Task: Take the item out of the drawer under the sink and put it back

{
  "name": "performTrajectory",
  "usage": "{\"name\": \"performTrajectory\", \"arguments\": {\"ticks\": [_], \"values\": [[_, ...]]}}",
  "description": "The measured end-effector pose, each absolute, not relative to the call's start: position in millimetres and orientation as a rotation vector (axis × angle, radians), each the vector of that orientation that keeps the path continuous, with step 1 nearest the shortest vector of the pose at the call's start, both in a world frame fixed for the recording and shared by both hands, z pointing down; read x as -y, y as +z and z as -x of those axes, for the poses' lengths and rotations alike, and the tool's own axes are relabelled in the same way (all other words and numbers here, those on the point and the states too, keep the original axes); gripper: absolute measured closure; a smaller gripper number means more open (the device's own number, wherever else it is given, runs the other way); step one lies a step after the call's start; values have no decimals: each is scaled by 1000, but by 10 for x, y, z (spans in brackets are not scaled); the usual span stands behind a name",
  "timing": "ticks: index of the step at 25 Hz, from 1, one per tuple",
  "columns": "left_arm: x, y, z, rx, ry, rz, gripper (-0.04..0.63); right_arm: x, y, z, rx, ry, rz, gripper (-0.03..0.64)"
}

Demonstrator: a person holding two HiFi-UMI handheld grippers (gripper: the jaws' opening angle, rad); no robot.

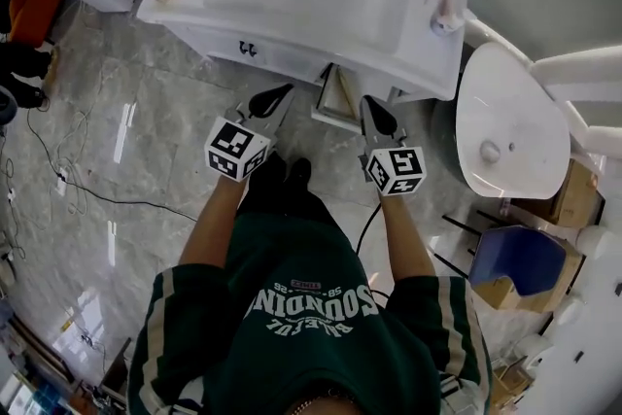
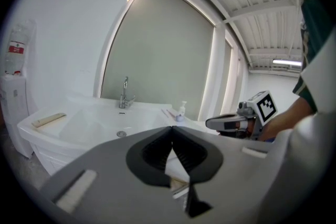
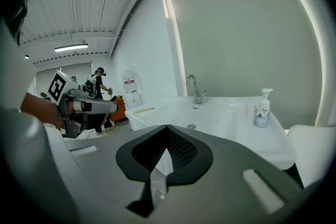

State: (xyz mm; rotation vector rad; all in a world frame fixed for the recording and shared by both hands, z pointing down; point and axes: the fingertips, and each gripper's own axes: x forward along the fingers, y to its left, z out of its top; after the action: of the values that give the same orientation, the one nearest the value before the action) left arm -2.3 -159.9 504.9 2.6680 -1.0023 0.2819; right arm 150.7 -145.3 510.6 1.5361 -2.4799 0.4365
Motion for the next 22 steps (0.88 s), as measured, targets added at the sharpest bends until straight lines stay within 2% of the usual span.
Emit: {"name": "performTrajectory", "arguments": {"ticks": [13,16,22], "values": [[1661,5630,-101,938,336,-2642,545,1544,6382,-1610,2289,547,-1360,610],[1641,5780,-139,917,326,-2635,545,1588,6766,-1673,2219,567,-1314,531],[1638,6073,-128,913,342,-2602,545,1676,7413,-1689,2114,565,-1190,476]]}}
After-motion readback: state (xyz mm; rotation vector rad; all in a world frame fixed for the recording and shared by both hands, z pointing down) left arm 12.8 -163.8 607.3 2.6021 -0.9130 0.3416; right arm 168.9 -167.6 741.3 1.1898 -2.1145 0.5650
